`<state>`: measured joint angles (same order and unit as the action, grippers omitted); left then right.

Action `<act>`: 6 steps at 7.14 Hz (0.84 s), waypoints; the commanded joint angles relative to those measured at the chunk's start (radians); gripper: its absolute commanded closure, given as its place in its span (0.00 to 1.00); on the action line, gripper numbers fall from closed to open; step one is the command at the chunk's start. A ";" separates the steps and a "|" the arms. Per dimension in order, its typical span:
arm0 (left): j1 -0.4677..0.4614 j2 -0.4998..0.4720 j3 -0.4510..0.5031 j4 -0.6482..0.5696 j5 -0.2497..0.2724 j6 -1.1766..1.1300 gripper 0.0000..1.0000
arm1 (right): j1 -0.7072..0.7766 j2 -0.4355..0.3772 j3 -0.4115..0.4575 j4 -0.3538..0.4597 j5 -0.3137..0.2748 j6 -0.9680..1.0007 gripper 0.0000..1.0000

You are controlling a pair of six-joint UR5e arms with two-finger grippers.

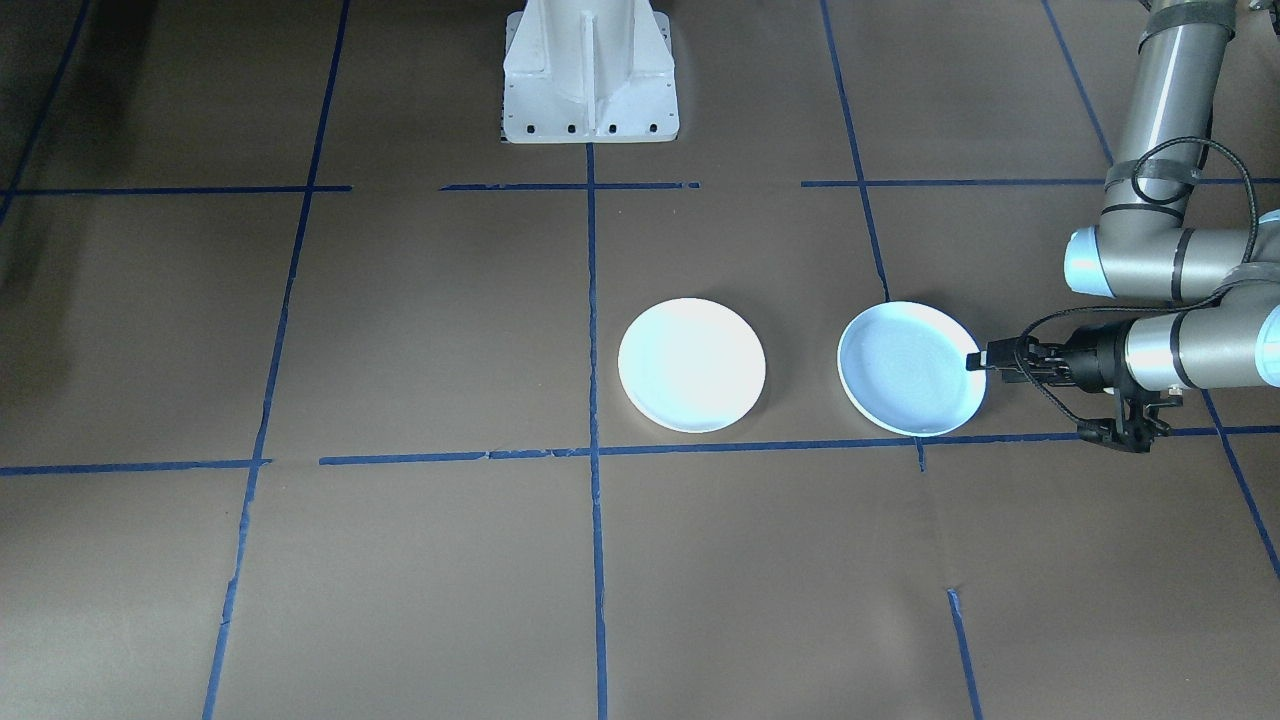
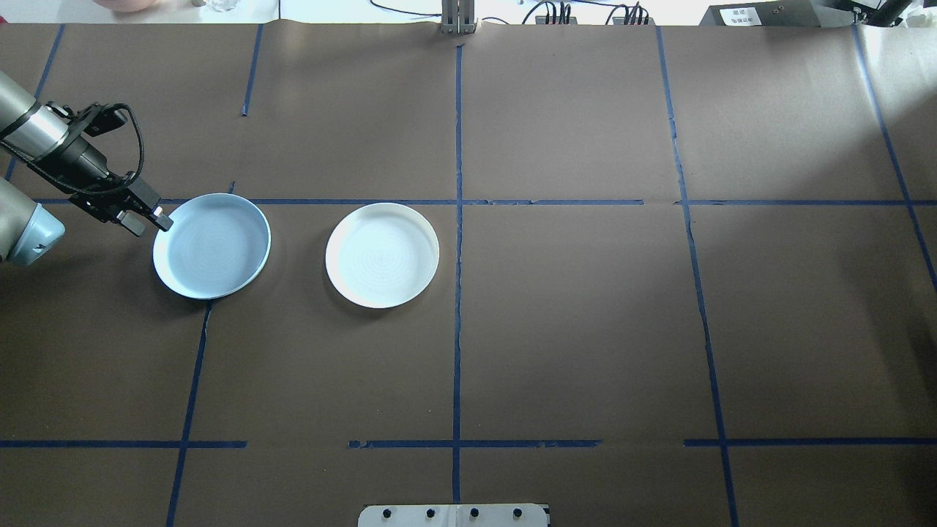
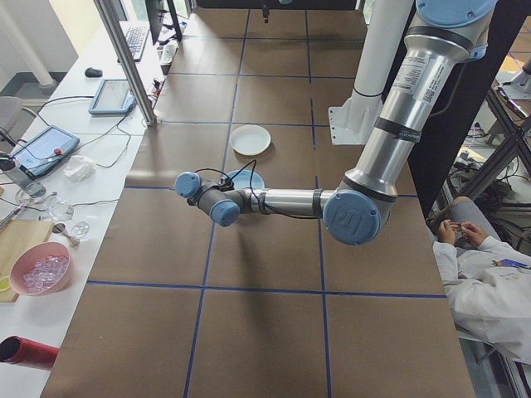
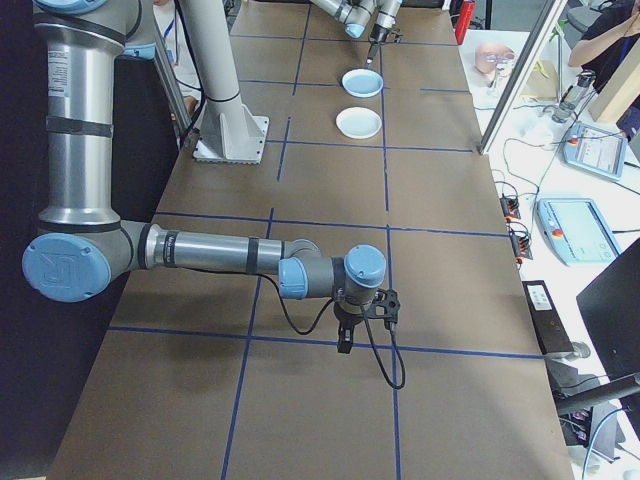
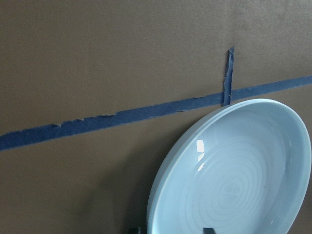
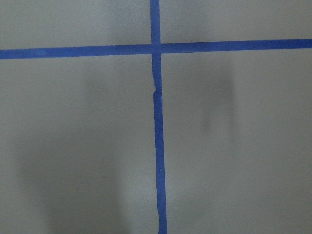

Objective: Stack plate in center

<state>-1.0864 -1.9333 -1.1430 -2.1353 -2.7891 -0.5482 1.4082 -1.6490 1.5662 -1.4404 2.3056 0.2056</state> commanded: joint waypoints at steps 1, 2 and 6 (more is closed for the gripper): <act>-0.006 -0.001 -0.017 -0.002 0.000 -0.073 0.00 | 0.000 0.000 0.000 0.000 0.000 0.000 0.00; -0.018 -0.006 -0.033 -0.003 0.017 -0.088 0.00 | 0.000 0.000 0.000 0.000 0.000 0.000 0.00; 0.063 -0.029 -0.171 -0.225 0.236 -0.558 0.00 | 0.000 0.000 0.000 0.000 0.000 0.000 0.00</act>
<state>-1.0703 -1.9520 -1.2866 -2.2765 -2.6098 -0.9630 1.4082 -1.6490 1.5662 -1.4404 2.3056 0.2056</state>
